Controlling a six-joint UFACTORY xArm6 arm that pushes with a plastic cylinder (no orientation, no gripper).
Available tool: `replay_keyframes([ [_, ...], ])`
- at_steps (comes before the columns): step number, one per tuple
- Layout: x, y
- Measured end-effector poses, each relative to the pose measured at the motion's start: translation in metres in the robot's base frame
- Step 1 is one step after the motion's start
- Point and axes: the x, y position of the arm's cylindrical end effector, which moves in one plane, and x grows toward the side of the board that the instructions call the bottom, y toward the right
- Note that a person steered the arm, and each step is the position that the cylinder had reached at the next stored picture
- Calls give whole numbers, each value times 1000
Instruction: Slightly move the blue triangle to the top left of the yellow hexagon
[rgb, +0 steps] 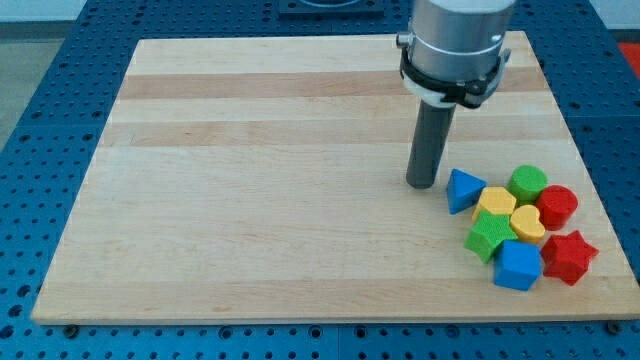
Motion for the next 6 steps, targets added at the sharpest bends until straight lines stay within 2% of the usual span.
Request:
replay_keyframes([
  [3,53,-14],
  [6,60,-13],
])
